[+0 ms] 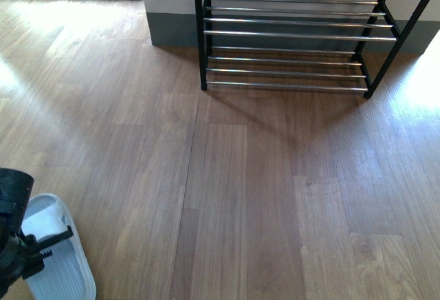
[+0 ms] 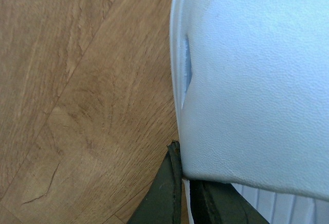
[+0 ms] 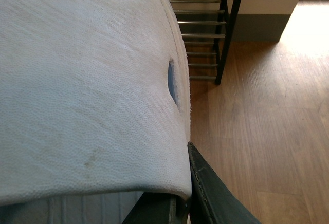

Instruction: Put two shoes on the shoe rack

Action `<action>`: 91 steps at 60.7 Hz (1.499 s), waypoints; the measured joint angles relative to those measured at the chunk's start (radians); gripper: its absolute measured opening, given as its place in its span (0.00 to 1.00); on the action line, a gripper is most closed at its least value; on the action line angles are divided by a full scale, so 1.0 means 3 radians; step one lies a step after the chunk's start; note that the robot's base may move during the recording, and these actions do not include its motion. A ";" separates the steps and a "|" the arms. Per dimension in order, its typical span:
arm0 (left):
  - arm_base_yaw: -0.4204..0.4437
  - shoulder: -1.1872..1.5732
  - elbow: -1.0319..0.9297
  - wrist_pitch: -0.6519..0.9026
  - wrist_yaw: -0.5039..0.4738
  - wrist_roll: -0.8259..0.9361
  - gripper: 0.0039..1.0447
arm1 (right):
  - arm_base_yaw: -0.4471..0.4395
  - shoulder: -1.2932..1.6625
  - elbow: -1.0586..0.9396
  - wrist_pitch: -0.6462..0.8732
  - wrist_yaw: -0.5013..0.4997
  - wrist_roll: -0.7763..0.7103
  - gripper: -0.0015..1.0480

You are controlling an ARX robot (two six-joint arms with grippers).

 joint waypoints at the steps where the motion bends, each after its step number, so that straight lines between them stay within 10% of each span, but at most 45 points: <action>1: -0.0015 -0.0090 -0.0051 0.0013 -0.0015 0.0018 0.01 | 0.0000 0.0000 0.0000 0.0000 0.0000 -0.0001 0.02; 28: -0.0125 -0.2883 -0.1320 -0.0094 0.0160 0.0665 0.01 | 0.0000 0.0000 0.0000 0.0000 0.0000 -0.0001 0.02; 55: 0.0237 -0.6162 -0.1654 -0.1952 0.0946 0.2121 0.01 | 0.0000 0.0000 0.0000 0.0000 0.0000 -0.0001 0.02; 91: 0.0383 -0.7268 -0.1766 -0.2747 0.0949 0.2529 0.01 | 0.0000 -0.0001 0.0000 0.0000 0.0000 -0.0001 0.02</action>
